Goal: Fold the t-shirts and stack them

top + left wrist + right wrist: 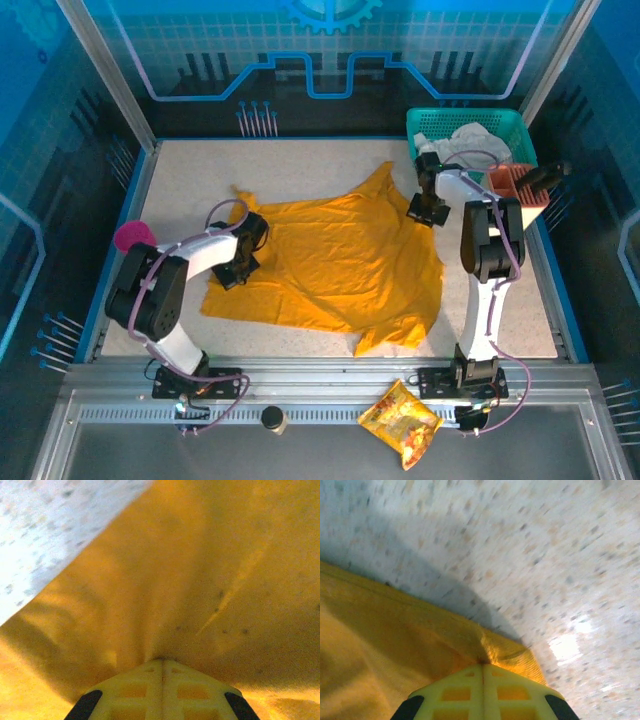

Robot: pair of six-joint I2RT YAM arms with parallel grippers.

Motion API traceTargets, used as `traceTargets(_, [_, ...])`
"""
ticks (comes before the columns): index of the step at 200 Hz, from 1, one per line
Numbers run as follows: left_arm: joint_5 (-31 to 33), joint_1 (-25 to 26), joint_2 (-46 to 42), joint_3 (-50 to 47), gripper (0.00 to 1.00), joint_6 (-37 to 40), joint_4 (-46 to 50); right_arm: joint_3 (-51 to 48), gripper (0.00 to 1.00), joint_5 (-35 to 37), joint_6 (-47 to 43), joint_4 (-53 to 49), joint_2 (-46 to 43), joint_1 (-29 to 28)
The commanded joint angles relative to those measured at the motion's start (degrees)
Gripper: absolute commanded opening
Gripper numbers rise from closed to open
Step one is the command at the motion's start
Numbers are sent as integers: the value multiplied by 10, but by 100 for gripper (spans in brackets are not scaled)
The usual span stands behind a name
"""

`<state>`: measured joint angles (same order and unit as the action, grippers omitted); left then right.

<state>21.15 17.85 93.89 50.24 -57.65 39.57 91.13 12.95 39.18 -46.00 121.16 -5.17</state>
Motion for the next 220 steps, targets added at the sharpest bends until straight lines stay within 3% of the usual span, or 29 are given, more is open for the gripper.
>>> traceTargets(1, [-15,-4,-29,-30,5,-43,30,25,0,16,17,-6,-4,8])
traceTargets(31, [-11,-3,-60,-22,5,-47,57,39,0,-2,4,2,-13,8])
traceTargets(60, [30,4,-109,41,11,-19,105,31,0,-38,-67,24,-64,-9])
traceTargets(82, [50,11,-131,120,37,28,125,11,1,-34,-100,-11,-114,-35])
traceTargets(102, [42,18,-121,191,59,76,114,-58,14,-37,-108,-11,-167,-63])
traceTargets(117, [17,21,-85,242,67,109,101,-85,20,-71,-116,-7,-180,-78])
traceTargets(142, [-42,30,18,332,61,154,82,-22,21,-115,-139,-34,-115,-95])
traceTargets(167, [-70,54,114,399,56,176,71,91,24,-111,-155,-72,-13,-123])
traceTargets(220, [-115,82,210,402,46,162,35,295,21,-156,-138,-130,169,-149])
